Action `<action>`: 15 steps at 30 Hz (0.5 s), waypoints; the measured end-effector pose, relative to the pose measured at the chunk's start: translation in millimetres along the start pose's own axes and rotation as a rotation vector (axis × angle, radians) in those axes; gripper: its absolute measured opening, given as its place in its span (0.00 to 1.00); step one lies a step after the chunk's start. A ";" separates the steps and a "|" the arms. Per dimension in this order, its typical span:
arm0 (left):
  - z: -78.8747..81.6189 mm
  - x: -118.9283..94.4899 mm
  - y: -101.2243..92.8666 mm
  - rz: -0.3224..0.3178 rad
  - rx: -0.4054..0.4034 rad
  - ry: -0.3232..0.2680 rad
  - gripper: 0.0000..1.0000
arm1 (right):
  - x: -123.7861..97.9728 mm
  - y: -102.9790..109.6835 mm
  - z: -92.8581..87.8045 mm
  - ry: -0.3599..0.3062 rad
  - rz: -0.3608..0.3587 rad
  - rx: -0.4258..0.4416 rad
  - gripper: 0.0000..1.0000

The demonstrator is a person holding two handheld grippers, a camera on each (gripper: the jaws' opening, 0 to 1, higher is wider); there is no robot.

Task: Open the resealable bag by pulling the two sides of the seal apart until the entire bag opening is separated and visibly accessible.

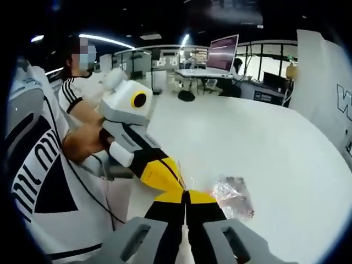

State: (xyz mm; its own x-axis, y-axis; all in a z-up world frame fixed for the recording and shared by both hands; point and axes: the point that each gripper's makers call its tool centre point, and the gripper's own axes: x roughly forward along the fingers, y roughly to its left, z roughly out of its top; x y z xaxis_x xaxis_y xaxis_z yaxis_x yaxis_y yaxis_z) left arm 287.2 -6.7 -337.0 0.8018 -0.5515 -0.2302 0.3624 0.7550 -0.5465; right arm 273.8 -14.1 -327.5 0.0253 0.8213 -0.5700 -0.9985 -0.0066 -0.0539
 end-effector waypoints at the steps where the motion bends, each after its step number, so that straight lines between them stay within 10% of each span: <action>1: 0.5 -0.1 0.0 0.002 0.000 0.000 0.01 | -0.3 0.2 0.3 -0.001 -0.002 -0.001 0.00; 15: -3.4 0.1 3.5 0.043 0.033 0.019 0.01 | -2.1 -1.5 4.5 -0.074 -0.041 0.022 0.00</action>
State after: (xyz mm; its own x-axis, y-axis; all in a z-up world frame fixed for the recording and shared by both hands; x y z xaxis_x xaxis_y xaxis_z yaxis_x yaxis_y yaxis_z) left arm 286.9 -5.3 -341.6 0.8076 -0.5252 -0.2683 0.3439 0.7890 -0.5092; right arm 275.1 -13.3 -322.6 0.0636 0.8603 -0.5057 -0.9975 0.0400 -0.0575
